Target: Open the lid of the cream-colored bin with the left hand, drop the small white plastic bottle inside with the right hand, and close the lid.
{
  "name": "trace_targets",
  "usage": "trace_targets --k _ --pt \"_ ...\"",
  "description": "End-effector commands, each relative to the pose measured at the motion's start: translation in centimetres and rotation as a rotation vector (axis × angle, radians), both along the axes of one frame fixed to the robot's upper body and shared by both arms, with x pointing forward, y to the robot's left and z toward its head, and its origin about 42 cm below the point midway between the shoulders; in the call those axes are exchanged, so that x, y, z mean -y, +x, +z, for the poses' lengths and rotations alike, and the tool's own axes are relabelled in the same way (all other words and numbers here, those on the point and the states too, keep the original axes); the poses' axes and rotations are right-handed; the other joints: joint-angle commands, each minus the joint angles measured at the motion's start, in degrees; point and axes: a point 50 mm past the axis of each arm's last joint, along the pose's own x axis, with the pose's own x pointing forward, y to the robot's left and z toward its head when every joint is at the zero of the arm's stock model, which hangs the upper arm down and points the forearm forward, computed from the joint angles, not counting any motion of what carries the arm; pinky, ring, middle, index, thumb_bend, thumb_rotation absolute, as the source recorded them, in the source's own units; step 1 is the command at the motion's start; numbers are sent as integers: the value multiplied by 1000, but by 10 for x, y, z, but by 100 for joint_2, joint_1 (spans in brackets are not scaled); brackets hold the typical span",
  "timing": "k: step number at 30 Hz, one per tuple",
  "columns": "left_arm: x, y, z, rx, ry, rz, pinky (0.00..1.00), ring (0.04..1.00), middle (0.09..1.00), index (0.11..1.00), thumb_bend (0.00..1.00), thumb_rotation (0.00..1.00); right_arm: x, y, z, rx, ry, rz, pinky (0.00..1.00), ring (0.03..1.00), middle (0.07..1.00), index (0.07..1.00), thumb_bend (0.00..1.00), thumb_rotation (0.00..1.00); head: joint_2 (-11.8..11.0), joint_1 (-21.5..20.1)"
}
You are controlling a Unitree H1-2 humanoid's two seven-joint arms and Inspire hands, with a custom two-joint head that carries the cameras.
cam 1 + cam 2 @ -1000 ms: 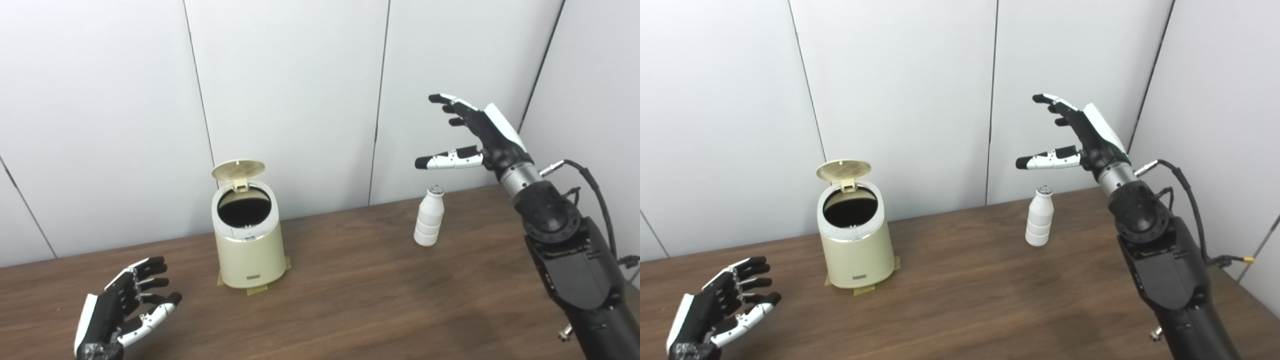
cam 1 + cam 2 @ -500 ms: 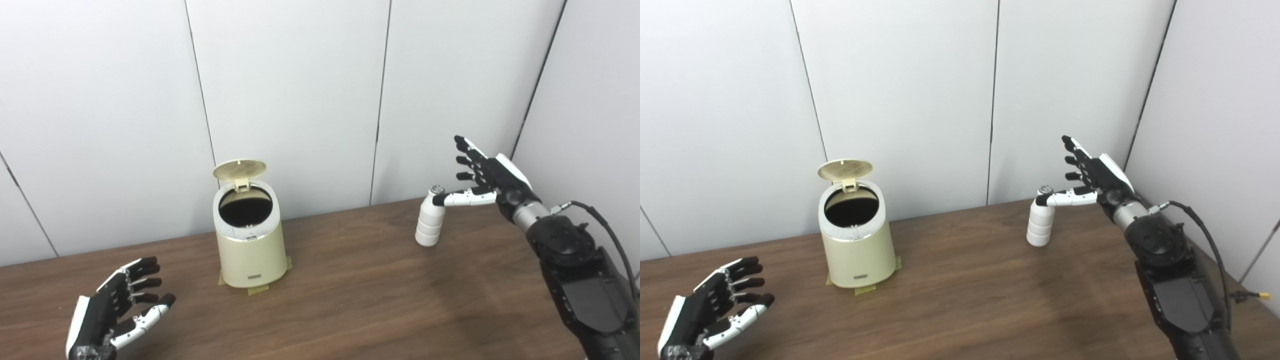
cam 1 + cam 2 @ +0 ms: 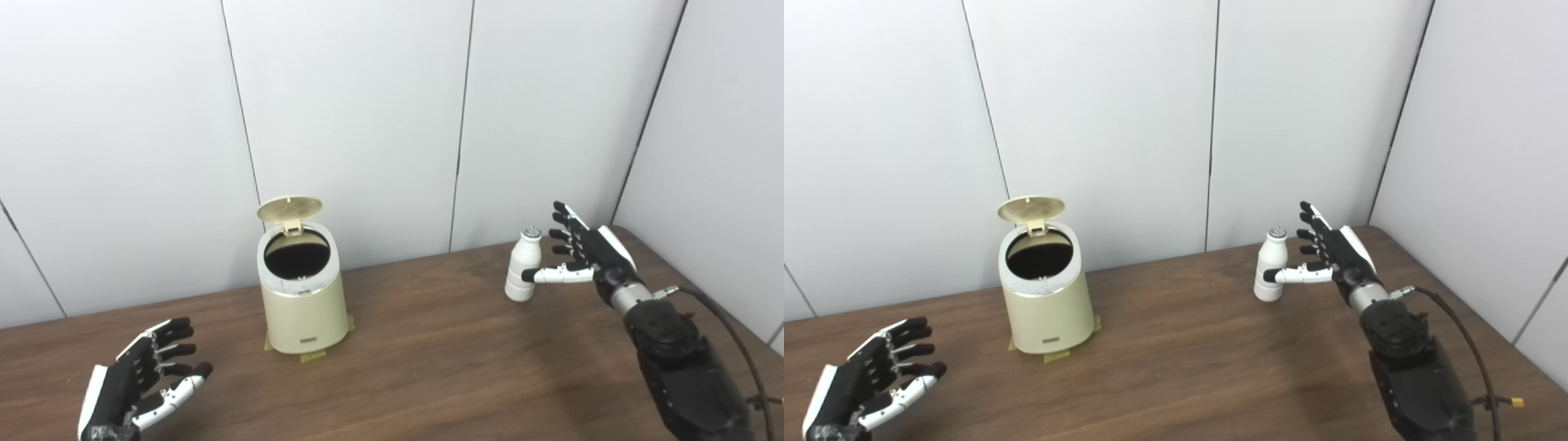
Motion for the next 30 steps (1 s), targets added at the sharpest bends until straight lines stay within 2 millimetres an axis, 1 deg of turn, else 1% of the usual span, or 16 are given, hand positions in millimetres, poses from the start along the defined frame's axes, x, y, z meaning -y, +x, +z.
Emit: trace_targets --k 1,3,5,10,13,15,17,20,25,26,30 --pt "-1 8 24 81 4 -16 587 699 763 772 585 0 5 7 20 103 -23 -17 835 896 966 961 856 166 8 1" --pt "-1 8 24 79 4 -18 589 699 764 773 581 0 4 9 14 102 -2 -30 841 893 951 947 857 151 12 5" --pt "-1 8 24 79 2 -20 607 708 767 774 579 0 2 10 8 106 20 -38 833 879 932 934 846 115 15 20" --pt "-2 7 25 79 9 -24 599 699 763 775 592 0 -2 15 -2 87 28 -77 792 837 889 890 844 108 49 36" --pt "-1 7 25 75 6 -24 597 695 757 768 602 0 -4 18 -6 85 38 -90 786 835 875 870 836 91 60 32" --pt "-1 6 25 75 8 -23 595 690 753 763 601 0 -5 19 -8 83 42 -95 777 832 858 859 830 83 62 34" --pt "0 6 26 78 10 -24 589 685 748 761 599 0 -6 21 -11 79 41 -102 746 804 832 845 818 58 76 32" --pt "0 6 27 81 14 -27 600 686 743 757 600 0 -8 23 -14 74 44 -103 725 781 825 837 798 46 88 38" --pt "0 6 27 73 19 -29 605 697 756 766 607 0 -13 27 -17 80 53 -112 681 735 806 810 814 29 97 43" --pt "0 6 27 71 17 -29 610 699 756 765 612 0 -14 28 -17 84 51 -111 653 721 804 809 816 27 106 44" --pt "1 6 27 71 25 -29 611 692 750 760 614 0 -19 32 -18 92 48 -103 624 718 805 808 813 8 114 49"
